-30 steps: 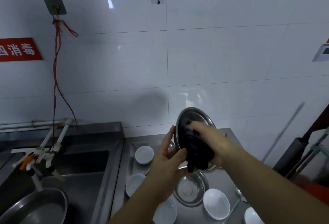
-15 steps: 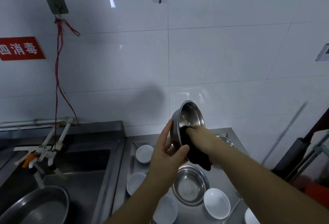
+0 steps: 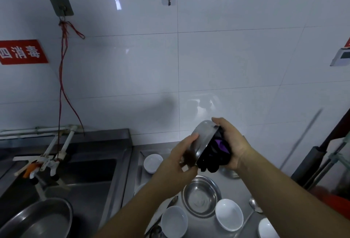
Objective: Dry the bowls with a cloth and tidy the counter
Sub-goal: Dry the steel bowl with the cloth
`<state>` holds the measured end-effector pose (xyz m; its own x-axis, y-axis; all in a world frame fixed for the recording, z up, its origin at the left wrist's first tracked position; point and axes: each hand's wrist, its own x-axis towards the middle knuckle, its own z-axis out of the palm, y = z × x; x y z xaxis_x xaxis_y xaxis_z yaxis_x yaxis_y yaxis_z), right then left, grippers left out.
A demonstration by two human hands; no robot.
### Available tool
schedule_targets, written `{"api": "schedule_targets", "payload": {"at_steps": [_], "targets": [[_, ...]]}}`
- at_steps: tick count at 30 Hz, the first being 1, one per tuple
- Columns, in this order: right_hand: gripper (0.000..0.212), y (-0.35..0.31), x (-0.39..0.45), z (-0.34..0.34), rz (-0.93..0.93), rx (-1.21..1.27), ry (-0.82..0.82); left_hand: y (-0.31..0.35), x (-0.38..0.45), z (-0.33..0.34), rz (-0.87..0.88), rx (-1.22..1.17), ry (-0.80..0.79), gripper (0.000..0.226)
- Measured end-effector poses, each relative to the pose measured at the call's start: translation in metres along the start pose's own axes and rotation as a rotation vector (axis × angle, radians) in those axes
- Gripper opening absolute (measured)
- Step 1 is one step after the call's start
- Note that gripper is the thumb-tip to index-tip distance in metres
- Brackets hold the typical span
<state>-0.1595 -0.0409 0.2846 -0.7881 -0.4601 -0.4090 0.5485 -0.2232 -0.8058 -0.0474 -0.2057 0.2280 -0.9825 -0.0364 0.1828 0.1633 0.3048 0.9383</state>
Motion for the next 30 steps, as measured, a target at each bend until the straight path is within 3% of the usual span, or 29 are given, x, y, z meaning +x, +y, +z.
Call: {"api": "schedule_targets", "payload": {"at_steps": [3, 5, 6, 8, 10, 13, 17, 20, 24, 27, 30], "targets": [[0.066, 0.007, -0.004, -0.004, -0.034, -0.002, 0.040, -0.007, 0.001, -0.015, -0.021, 0.150, 0.032, 0.096], [0.075, 0.012, -0.004, -0.004, -0.031, 0.004, 0.026, -0.012, 0.004, -0.018, -0.151, 0.073, 0.222, 0.088], [0.078, 0.015, -0.004, -0.003, -0.030, 0.009, 0.015, -0.015, 0.006, -0.017, -0.257, -0.043, 0.358, 0.072], [0.074, 0.022, -0.003, -0.002, -0.045, 0.041, -0.003, -0.020, 0.007, -0.013, -0.509, -0.519, 0.549, 0.033], [0.061, 0.031, -0.001, -0.003, -0.077, 0.068, -0.001, -0.019, 0.008, -0.007, -0.617, -0.956, 0.525, 0.033], [0.050, 0.044, 0.002, -0.003, -0.063, 0.083, 0.014, -0.007, 0.005, -0.008, -0.538, -1.204, 0.466, 0.032], [0.059, 0.057, 0.000, -0.002, 0.000, 0.037, 0.011, 0.004, 0.017, -0.017, -0.441, -1.360, 0.578, 0.025], [0.073, 0.066, -0.004, -0.003, 0.097, -0.012, 0.095, 0.013, 0.022, -0.033, -0.326, -1.361, 0.577, 0.024], [0.039, 0.078, -0.003, -0.012, 0.046, -0.177, 0.243, 0.021, 0.022, -0.048, -0.327, -1.161, 0.593, 0.039], [0.031, 0.066, -0.006, -0.009, -0.136, -0.176, 0.230, 0.019, 0.015, -0.047, -0.358, -0.988, 0.547, 0.042], [0.023, 0.047, -0.013, 0.005, -0.484, -0.337, 0.206, 0.021, 0.011, -0.035, -0.393, -0.849, 0.467, 0.037]]}}
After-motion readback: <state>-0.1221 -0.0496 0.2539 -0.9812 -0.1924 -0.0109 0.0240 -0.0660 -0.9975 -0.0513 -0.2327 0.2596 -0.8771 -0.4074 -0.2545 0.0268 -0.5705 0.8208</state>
